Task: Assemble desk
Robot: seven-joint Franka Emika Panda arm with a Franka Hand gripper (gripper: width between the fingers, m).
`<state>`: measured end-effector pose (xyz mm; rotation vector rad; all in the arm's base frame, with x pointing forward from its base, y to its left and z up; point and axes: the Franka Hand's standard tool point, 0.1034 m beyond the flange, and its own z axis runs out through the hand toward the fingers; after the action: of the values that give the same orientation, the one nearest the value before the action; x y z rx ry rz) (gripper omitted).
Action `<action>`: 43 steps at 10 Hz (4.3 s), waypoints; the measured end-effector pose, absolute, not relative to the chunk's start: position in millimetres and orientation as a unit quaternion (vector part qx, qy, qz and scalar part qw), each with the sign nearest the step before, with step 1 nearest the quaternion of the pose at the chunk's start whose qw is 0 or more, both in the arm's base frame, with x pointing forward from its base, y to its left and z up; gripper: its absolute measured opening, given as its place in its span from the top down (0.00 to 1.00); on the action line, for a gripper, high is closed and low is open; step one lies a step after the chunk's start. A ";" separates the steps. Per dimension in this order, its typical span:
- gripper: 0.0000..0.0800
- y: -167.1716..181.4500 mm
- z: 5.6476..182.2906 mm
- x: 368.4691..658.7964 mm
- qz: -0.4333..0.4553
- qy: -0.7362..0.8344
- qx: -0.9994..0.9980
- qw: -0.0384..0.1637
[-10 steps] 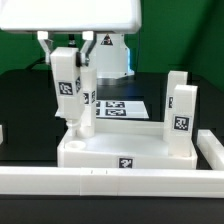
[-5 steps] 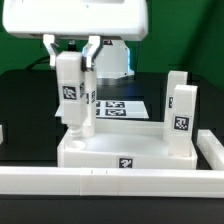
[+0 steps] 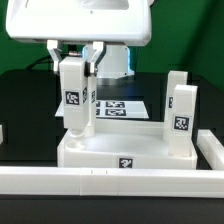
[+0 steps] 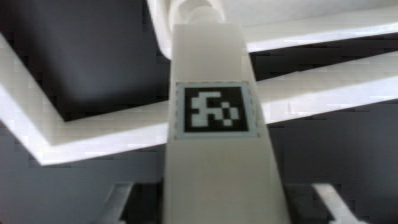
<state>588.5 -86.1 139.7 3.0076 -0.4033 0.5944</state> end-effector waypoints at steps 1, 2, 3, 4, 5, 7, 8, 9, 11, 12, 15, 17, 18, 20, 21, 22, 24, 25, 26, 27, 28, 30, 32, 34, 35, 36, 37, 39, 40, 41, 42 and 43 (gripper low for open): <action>0.64 -85.8 138.5 587.7 0.190 -0.131 0.973 0.024; 0.64 -85.8 138.5 587.7 0.190 -0.131 0.973 0.024; 0.64 -86.1 138.9 588.3 0.193 -0.131 0.972 0.026; 0.64 -86.1 139.5 589.0 0.201 -0.130 0.970 0.029; 0.64 -85.0 138.7 588.5 0.199 -0.129 0.971 0.028; 0.64 -84.2 137.9 588.3 0.198 -0.128 0.971 0.028; 0.64 -84.3 136.4 587.8 0.197 -0.128 0.972 0.028; 0.64 -84.4 135.1 587.4 0.196 -0.128 0.972 0.029; 0.64 -83.6 132.2 588.2 0.195 -0.127 0.972 0.030; 0.64 -81.7 131.6 589.5 0.195 -0.125 0.972 0.030; 0.64 -77.8 125.1 588.2 0.190 -0.122 0.974 0.030; 0.64 -78.6 120.7 586.7 0.191 -0.121 0.974 0.033; 0.64 -78.8 118.6 586.1 0.190 -0.121 0.974 0.034; 0.64 -78.7 115.8 585.5 0.197 -0.119 0.972 0.039; 0.64 -78.4 115.6 585.8 0.203 -0.117 0.971 0.041; 0.64 -78.4 115.6 586.3 0.206 -0.117 0.971 0.043; 0.64 -78.4 115.7 586.6 0.207 -0.117 0.970 0.043; 0.64 -78.5 115.5 586.5 0.207 -0.117 0.970 0.043; 0.41 -78.5 115.4 586.5 0.207 -0.117 0.970 0.043; 0.41 -78.7 115.6 586.5 0.207 -0.116 0.970 0.043; 0.22 -79.4 116.7 586.6 0.207 -0.117 0.970 0.043; 0.19 -80.9 125.5 588.1 0.209 -0.118 0.970 0.039; 0.19 -83.4 138.2 589.0 0.206 -0.122 0.970 0.031; 0.19 -83.2 138.6 589.7 0.203 -0.122 0.971 0.030; 0.19 -81.3 136.3 588.0 0.192 -0.123 0.973 0.025; 0.19 -81.4 135.2 587.4 0.187 -0.123 0.974 0.024; 0.19 -81.9 129.8 583.3 0.147 -0.127 0.981 0.011; 0.19 -81.4 125.2 580.0 0.074 -0.132 0.988 -0.011; 0.19 -82.1 122.2 576.4 0.024 -0.133 0.990 -0.024; 0.19 -86.0 120.4 581.8 0.017 -0.134 0.991 -0.023; 0.19 -84.8 117.6 580.3 0.005 -0.134 0.991 -0.025; 0.19 -84.8 115.9 580.8 0.007 -0.134 0.991 -0.023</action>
Offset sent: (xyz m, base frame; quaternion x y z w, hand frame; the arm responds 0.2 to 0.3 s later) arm 0.0008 0.0058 0.0018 0.0111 0.0657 0.0152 0.9977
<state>580.8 -84.8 115.9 3.1596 -0.4268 0.0211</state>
